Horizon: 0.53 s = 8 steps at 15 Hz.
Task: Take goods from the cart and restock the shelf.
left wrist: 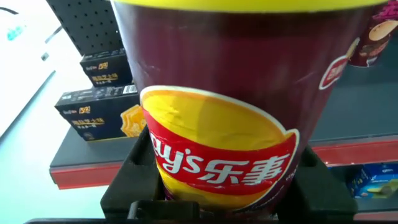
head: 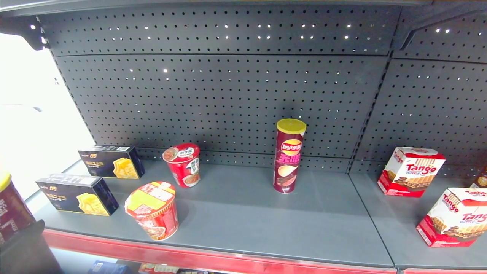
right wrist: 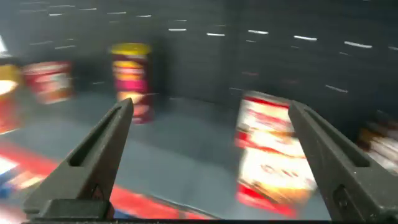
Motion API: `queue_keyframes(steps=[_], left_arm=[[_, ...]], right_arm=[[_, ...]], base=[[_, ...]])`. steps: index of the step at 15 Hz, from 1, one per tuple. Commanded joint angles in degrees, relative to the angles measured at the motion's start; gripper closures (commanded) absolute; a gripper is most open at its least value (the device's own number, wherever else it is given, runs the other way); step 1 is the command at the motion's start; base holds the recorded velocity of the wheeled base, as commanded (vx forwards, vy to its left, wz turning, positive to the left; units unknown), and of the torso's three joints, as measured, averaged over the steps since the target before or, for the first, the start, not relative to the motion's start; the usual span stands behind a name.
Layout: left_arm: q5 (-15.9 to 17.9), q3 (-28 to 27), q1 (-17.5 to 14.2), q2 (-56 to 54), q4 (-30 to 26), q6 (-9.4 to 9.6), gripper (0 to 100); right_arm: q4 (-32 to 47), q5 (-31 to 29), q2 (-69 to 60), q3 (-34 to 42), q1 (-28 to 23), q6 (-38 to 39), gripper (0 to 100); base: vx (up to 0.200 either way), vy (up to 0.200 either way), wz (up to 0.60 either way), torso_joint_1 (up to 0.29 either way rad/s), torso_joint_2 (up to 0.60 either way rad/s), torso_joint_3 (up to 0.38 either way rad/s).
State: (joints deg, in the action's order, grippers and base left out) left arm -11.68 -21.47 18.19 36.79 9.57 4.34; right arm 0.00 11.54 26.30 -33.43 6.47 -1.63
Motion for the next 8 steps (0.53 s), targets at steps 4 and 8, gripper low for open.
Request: queue_keyframes(steps=[4, 8], left_arm=[[0.0, 0.5, -0.1, 0.6, -0.1, -0.38, 100], [0.0, 0.2, -0.1, 1.9, -0.1, -0.47, 100]], right_arm=[[-2.5, 3.3, 23.1, -7.5, 15.7, 4.3, 0], [-17.8, 8.3, 40.8, -8.9, 12.2, 2.8, 0]], base=[[0.0, 0.0, 0.0, 0.0, 0.0, 0.0], [0.0, 0.0, 0.0, 0.0, 0.0, 0.0]])
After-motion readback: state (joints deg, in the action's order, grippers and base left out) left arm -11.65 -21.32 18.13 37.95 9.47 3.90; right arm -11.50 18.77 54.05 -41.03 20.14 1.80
